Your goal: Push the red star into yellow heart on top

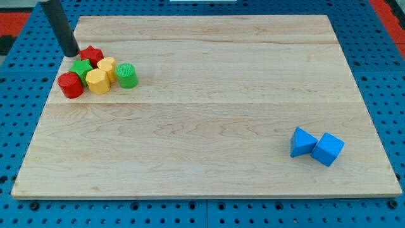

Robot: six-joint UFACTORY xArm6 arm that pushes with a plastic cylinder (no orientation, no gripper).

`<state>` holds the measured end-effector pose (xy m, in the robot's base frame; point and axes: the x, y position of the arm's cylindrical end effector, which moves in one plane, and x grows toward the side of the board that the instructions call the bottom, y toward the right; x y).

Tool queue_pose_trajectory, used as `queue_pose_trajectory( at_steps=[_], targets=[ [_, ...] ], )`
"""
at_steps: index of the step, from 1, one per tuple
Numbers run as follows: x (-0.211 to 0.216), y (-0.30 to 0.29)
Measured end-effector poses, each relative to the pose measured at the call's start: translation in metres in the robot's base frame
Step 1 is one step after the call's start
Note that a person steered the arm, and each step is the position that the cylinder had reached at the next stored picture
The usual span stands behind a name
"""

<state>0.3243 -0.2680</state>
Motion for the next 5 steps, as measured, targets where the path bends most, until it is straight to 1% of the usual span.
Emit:
queue_pose_trajectory(
  at_steps=[1, 2, 3, 4, 5],
  targets=[
    [0.013, 0.015],
    [0.013, 0.023],
    [0.012, -0.024],
    [-0.004, -0.01],
    [-0.004, 0.034]
  ],
)
